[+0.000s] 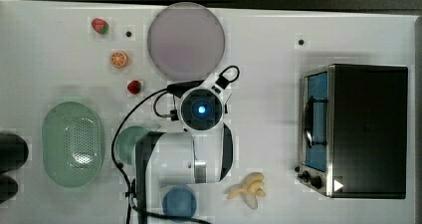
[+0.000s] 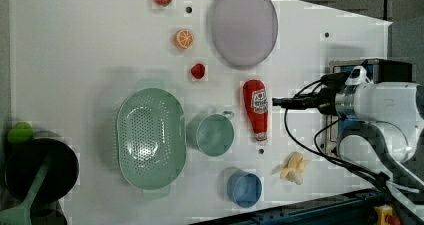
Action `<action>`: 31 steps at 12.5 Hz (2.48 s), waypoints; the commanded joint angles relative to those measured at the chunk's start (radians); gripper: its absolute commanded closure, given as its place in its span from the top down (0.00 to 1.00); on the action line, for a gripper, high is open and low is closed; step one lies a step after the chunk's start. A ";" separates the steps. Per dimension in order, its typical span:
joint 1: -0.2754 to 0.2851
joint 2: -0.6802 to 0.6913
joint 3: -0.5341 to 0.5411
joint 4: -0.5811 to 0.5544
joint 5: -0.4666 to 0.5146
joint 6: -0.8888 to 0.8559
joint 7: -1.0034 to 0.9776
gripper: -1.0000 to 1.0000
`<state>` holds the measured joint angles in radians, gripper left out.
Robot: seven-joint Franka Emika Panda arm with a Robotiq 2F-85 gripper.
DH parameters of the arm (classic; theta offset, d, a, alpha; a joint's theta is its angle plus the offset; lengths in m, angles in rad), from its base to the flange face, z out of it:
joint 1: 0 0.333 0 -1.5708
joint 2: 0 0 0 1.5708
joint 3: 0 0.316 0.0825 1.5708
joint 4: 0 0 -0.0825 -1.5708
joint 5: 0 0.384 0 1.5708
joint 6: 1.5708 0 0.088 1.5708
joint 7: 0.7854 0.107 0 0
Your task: Pick Ketchup from the table and place it in strainer.
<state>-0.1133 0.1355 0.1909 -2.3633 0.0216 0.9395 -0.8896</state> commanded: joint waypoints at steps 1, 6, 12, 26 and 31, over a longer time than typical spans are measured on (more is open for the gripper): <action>-0.004 0.080 -0.003 -0.029 0.003 0.069 -0.088 1.00; -0.004 0.187 -0.006 -0.029 0.003 0.150 -0.088 1.00; -0.003 0.212 -0.009 -0.040 0.003 0.220 -0.085 0.54; 0.010 -0.275 0.058 0.067 0.013 -0.339 -0.026 0.54; 0.050 -0.269 0.220 0.082 0.043 -0.346 0.309 0.54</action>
<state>-0.1011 -0.1488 0.3757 -2.2969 0.0627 0.6147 -0.7314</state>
